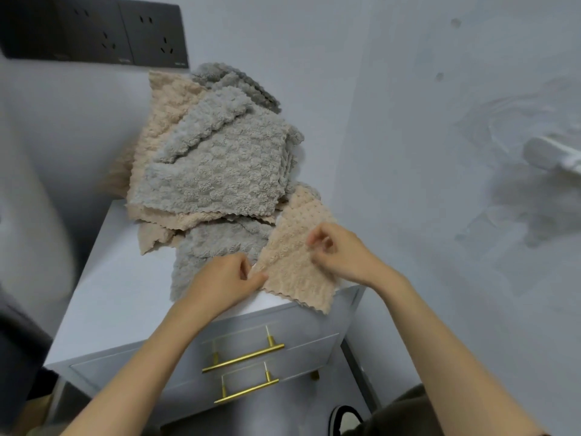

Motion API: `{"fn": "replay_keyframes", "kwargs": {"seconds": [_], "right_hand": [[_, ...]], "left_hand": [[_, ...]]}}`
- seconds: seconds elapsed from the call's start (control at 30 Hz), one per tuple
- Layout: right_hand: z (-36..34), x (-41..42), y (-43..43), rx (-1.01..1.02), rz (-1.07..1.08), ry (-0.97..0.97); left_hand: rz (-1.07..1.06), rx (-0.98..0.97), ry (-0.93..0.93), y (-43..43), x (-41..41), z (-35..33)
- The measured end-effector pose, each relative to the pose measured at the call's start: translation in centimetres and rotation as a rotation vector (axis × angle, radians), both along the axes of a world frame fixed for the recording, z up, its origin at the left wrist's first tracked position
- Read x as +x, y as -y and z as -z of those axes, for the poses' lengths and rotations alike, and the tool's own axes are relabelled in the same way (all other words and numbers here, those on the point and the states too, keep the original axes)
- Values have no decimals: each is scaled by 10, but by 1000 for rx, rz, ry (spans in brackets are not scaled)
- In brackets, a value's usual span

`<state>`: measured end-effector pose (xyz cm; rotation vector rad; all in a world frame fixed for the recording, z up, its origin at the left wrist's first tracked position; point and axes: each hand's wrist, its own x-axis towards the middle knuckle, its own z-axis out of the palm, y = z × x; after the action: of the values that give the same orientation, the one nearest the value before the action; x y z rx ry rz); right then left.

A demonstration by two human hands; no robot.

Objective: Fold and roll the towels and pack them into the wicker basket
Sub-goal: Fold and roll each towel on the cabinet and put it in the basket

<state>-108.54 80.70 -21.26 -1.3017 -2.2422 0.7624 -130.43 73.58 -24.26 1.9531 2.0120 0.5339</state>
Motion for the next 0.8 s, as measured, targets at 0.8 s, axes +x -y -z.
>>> {"fn": "replay_keyframes", "kwargs": {"seconds": [0.8], "right_hand": [[30, 58, 60, 94, 33, 53]], "left_hand": [[355, 345, -130, 9, 10, 32]]}}
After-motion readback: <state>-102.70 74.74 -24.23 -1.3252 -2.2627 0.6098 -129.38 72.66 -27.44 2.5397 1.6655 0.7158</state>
